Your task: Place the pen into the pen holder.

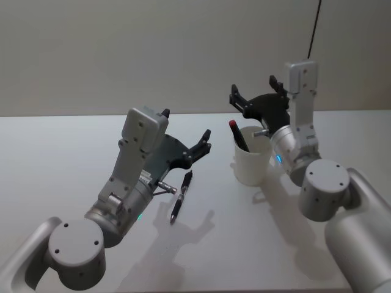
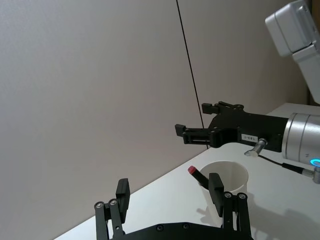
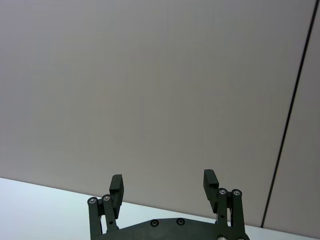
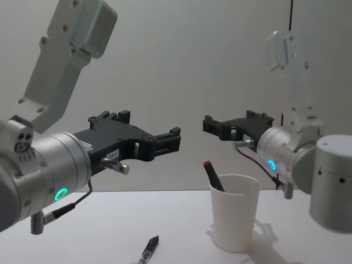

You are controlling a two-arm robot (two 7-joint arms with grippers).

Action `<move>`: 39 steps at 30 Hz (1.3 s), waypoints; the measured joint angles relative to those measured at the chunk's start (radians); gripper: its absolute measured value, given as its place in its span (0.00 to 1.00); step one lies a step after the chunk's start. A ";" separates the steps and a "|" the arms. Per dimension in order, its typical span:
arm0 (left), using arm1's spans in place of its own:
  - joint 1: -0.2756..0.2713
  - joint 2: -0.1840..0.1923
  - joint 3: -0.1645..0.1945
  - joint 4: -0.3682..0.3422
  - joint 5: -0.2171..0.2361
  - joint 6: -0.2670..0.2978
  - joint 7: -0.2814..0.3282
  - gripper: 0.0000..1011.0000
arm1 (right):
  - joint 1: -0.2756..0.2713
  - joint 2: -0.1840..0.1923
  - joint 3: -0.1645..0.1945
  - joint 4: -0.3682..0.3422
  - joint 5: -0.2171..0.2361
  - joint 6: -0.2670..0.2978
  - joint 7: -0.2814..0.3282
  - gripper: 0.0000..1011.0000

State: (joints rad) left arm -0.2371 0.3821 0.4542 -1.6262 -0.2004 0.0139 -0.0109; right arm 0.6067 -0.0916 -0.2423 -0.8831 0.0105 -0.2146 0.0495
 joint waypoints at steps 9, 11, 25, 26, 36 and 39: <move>0.000 0.000 0.000 0.000 0.000 0.000 0.000 0.99 | -0.103 0.030 0.009 -0.197 0.023 0.115 -0.037 0.99; 0.000 0.000 0.000 0.000 0.000 0.000 0.000 0.99 | -0.122 0.037 0.011 -0.229 0.028 0.126 -0.044 0.99; 0.000 0.000 0.000 0.000 0.000 0.000 0.000 0.99 | -0.293 0.097 0.038 -0.472 0.084 0.244 -0.101 0.99; 0.000 0.000 0.000 0.000 0.000 0.000 0.000 0.99 | -0.293 0.097 0.038 -0.472 0.084 0.244 -0.101 0.99; 0.000 0.000 0.000 0.000 0.000 0.000 0.000 0.99 | -0.380 0.134 0.055 -0.579 0.107 0.285 -0.114 0.99; 0.000 0.000 0.000 0.000 0.000 0.000 0.000 0.99 | -0.404 0.146 0.061 -0.605 0.110 0.293 -0.115 0.99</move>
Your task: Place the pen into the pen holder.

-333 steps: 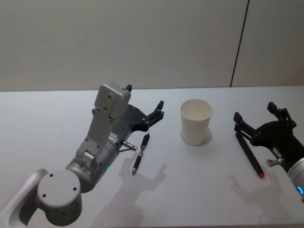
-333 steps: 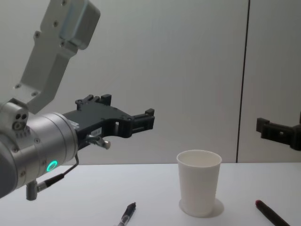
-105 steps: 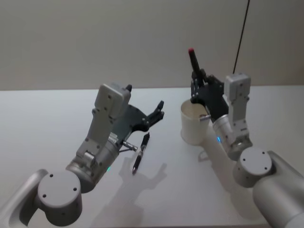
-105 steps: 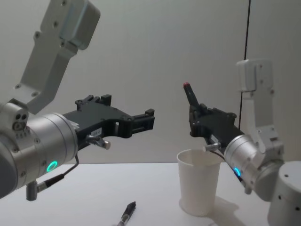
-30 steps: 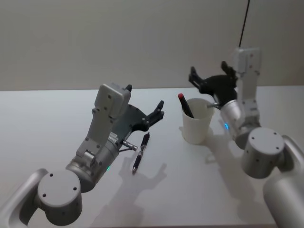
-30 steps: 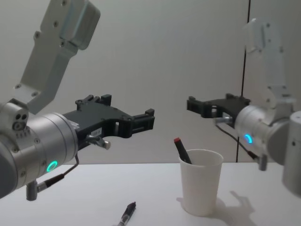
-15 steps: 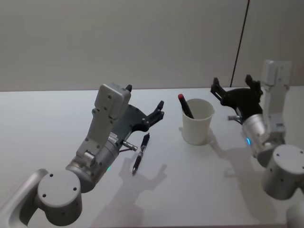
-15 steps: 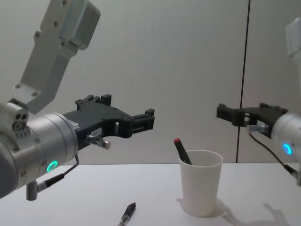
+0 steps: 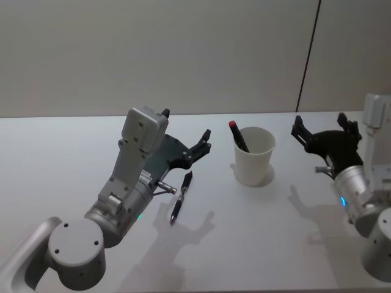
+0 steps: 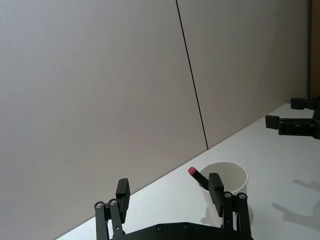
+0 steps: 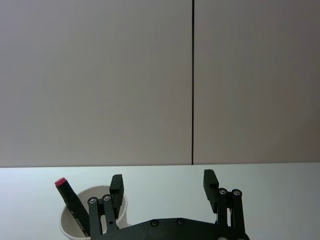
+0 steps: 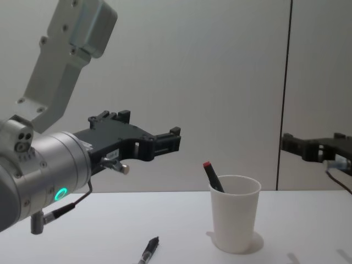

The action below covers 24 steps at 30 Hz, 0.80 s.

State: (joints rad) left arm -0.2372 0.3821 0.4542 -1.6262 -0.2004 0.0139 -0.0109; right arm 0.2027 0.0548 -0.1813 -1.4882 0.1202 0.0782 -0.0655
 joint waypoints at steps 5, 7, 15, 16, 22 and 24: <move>0.000 0.000 0.000 0.000 0.000 0.000 0.000 0.99 | -0.023 0.013 0.008 -0.019 0.000 0.005 0.000 0.99; 0.000 0.000 0.000 0.000 0.000 0.000 0.000 0.99 | -0.032 0.020 0.012 -0.025 -0.002 0.005 -0.001 0.99; 0.000 0.000 0.000 0.000 0.000 0.000 0.000 0.99 | -0.050 0.037 0.026 -0.026 -0.016 0.005 -0.006 0.99; 0.000 0.000 0.000 0.000 0.000 0.000 0.000 0.99 | -0.050 0.037 0.026 -0.026 -0.016 0.005 -0.006 0.99; 0.000 0.000 0.000 0.000 0.000 0.000 0.000 0.99 | -0.054 0.044 0.033 -0.014 -0.026 0.000 -0.007 0.99; 0.000 0.000 0.000 0.000 0.000 0.000 0.000 0.99 | -0.055 0.046 0.034 -0.011 -0.029 -0.001 -0.007 0.99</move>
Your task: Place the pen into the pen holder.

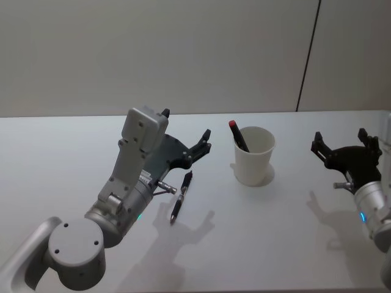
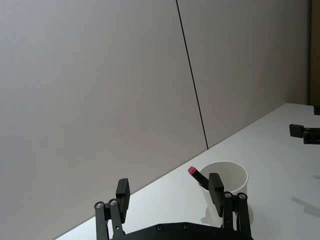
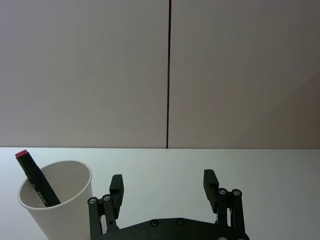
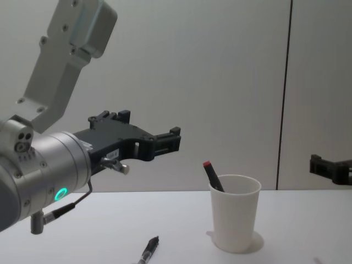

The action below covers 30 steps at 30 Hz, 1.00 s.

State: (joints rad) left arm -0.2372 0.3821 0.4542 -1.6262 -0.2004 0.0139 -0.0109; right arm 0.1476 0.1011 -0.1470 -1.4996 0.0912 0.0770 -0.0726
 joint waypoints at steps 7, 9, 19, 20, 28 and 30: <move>0.000 0.000 0.000 0.000 0.000 0.000 0.000 0.99 | -0.002 0.004 0.004 0.006 -0.006 -0.003 -0.001 0.99; 0.000 0.000 0.000 0.000 0.000 0.000 0.000 0.99 | -0.002 0.005 0.004 0.007 -0.007 -0.003 -0.001 0.99; 0.002 0.007 -0.010 -0.005 -0.025 0.028 -0.011 0.99 | -0.004 0.007 0.007 0.012 -0.011 -0.006 -0.001 0.99; 0.002 0.008 -0.012 -0.006 -0.030 0.034 -0.012 0.99 | -0.004 0.007 0.007 0.012 -0.011 -0.006 -0.001 0.99; -0.001 0.013 -0.030 -0.004 -0.094 0.105 -0.029 0.99 | -0.005 0.008 0.008 0.013 -0.012 -0.007 -0.001 0.99; -0.003 0.013 -0.033 -0.001 -0.104 0.117 -0.031 0.99 | -0.005 0.008 0.008 0.013 -0.012 -0.007 -0.001 0.99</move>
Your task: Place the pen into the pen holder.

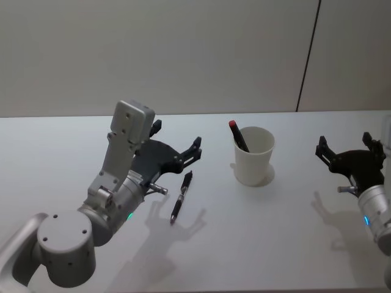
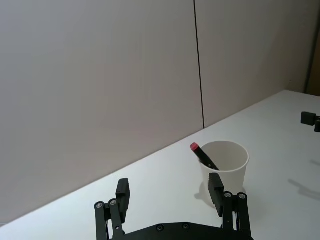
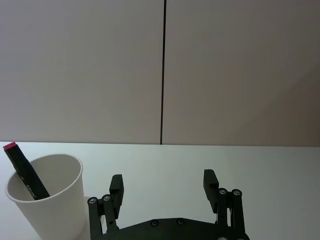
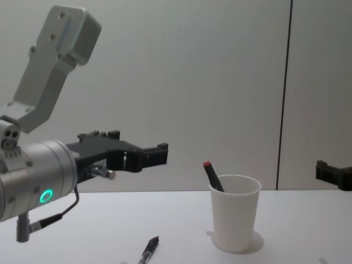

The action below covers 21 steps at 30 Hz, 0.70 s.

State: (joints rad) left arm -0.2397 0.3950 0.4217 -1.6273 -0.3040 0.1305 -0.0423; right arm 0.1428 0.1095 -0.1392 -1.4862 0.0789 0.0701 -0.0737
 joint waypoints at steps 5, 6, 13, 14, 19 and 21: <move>-0.011 -0.004 -0.010 0.023 -0.046 0.055 -0.014 0.99 | 0.000 0.000 0.001 0.001 0.000 0.000 0.000 0.99; -0.013 -0.005 -0.011 0.027 -0.052 0.063 -0.016 0.99 | 0.000 0.001 0.001 0.001 -0.001 0.000 0.000 0.99; -0.032 -0.018 -0.020 0.073 -0.099 0.133 -0.033 0.99 | 0.000 0.001 0.001 0.001 -0.001 0.000 0.000 0.99; -0.037 -0.022 -0.021 0.085 -0.108 0.146 -0.037 0.99 | 0.000 0.001 0.001 0.001 -0.001 0.000 0.000 0.99; -0.052 -0.034 -0.023 0.127 -0.127 0.182 -0.049 0.99 | 0.000 0.001 0.001 0.001 -0.001 0.000 0.000 0.99; -0.060 -0.041 -0.023 0.149 -0.134 0.196 -0.055 0.99 | 0.000 0.001 0.001 0.001 -0.001 0.000 0.000 0.99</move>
State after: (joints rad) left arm -0.2992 0.3542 0.3988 -1.4779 -0.4377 0.3268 -0.0974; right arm 0.1428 0.1103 -0.1386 -1.4850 0.0777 0.0699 -0.0735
